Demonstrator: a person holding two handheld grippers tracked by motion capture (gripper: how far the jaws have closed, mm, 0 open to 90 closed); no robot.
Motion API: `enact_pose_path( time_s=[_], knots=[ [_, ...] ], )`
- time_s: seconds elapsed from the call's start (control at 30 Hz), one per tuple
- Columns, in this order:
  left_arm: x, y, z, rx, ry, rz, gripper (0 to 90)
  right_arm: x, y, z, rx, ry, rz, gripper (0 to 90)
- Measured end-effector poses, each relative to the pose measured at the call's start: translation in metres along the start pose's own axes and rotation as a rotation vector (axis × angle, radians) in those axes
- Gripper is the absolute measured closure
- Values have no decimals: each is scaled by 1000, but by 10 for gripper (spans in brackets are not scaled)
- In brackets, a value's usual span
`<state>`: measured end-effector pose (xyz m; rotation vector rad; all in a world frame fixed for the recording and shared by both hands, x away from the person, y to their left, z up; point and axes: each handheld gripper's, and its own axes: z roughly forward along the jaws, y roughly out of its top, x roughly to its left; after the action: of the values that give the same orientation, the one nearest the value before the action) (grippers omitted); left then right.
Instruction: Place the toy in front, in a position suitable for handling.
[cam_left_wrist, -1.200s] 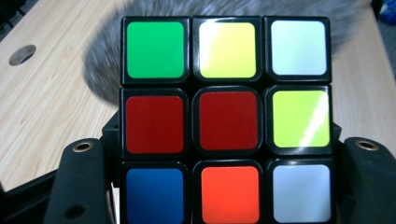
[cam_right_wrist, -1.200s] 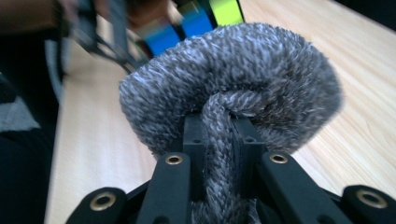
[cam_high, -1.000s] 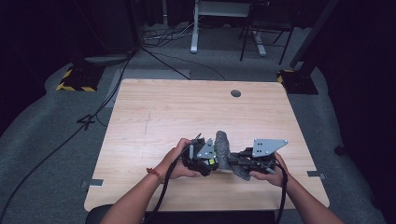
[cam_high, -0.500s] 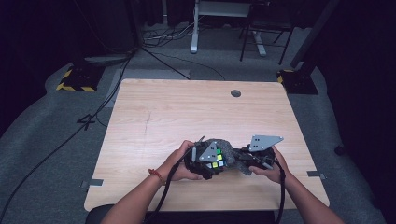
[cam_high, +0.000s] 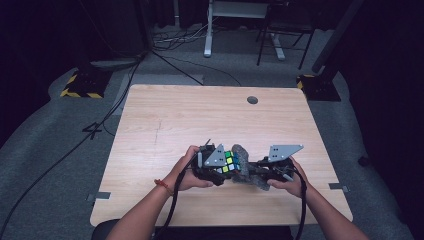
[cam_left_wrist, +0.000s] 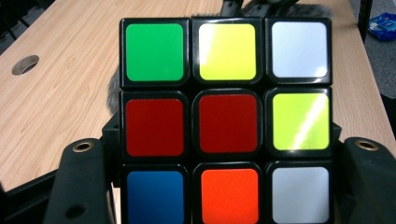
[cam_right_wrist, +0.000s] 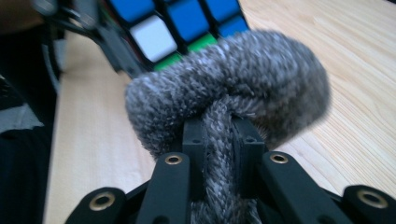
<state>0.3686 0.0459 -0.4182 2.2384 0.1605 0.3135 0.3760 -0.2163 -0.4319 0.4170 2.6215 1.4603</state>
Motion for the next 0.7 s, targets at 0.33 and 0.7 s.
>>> enact_pose_path(
  time_s=[0.33,0.7],
  knots=[
    [2,-2,0,-29,-26,-11,330,0,2,-8,-111,59,24,793],
    [-2,-1,6,36,12,14,332,11,12,-14,-104,-6,-51,793]
  ],
)
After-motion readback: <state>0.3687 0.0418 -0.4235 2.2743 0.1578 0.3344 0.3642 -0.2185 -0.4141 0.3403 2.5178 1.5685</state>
